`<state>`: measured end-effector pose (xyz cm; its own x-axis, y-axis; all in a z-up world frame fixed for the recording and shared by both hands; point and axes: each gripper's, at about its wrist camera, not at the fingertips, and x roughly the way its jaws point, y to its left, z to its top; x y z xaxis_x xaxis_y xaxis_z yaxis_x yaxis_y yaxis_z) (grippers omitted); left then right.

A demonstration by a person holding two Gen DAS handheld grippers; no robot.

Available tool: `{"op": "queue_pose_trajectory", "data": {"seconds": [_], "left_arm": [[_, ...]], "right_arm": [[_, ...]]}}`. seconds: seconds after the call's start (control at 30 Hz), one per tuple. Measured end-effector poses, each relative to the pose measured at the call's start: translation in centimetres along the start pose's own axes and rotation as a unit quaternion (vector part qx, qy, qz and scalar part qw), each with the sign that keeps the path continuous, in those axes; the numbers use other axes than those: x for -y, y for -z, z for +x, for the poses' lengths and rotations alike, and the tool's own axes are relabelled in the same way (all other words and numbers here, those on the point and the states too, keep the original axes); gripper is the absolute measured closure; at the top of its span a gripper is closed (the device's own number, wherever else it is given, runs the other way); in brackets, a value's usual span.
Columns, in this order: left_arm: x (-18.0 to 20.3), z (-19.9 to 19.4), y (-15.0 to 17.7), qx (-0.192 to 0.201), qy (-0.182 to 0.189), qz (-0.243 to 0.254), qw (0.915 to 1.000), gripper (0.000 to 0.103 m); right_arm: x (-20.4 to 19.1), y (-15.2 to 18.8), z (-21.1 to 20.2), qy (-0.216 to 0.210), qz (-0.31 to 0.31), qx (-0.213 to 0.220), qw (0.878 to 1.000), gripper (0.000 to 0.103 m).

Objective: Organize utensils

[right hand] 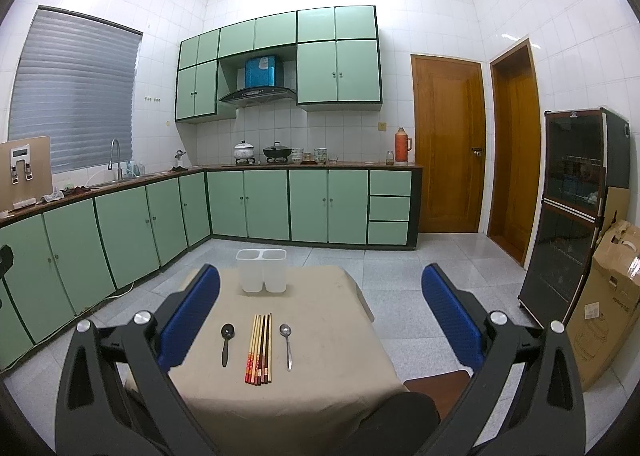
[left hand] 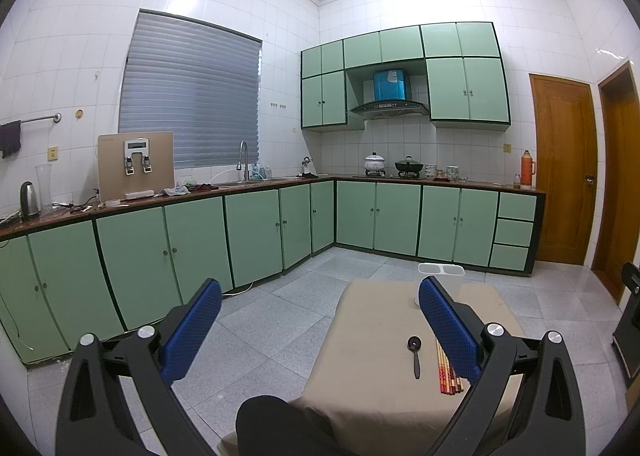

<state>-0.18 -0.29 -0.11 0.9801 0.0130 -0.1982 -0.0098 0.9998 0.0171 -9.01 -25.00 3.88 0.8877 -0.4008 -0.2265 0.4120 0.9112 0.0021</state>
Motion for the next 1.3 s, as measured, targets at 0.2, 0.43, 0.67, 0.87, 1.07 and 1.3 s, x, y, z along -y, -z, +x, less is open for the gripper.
{"op": "queue_pose_trajectory", "data": {"seconds": [0.2, 0.43, 0.67, 0.87, 1.07, 1.3], "left_arm": [[0.08, -0.09, 0.08, 0.001, -0.001, 0.001, 1.0, 0.006], [0.13, -0.08, 0.14, 0.001, 0.0, 0.002, 1.0, 0.006], [0.13, -0.07, 0.13, 0.001, 0.0, 0.002, 1.0, 0.006], [0.12, -0.07, 0.16, 0.001, 0.001, 0.002, 1.0, 0.006], [0.12, -0.07, 0.16, 0.001, 0.0, 0.002, 1.0, 0.006], [0.01, -0.06, 0.11, 0.0, 0.0, 0.002, 1.0, 0.006]], "right_arm": [[0.0, 0.15, 0.0, -0.001, 0.0, 0.0, 1.0, 0.005], [0.01, 0.2, -0.01, -0.001, 0.0, 0.0, 1.0, 0.005], [-0.02, 0.21, -0.03, -0.002, 0.0, 0.0, 1.0, 0.005], [0.01, 0.23, 0.03, -0.002, 0.0, -0.001, 1.0, 0.005], [-0.01, 0.25, 0.03, -0.002, 0.001, 0.0, 1.0, 0.005], [-0.03, 0.25, 0.05, -0.001, 0.001, 0.001, 1.0, 0.005]]}}
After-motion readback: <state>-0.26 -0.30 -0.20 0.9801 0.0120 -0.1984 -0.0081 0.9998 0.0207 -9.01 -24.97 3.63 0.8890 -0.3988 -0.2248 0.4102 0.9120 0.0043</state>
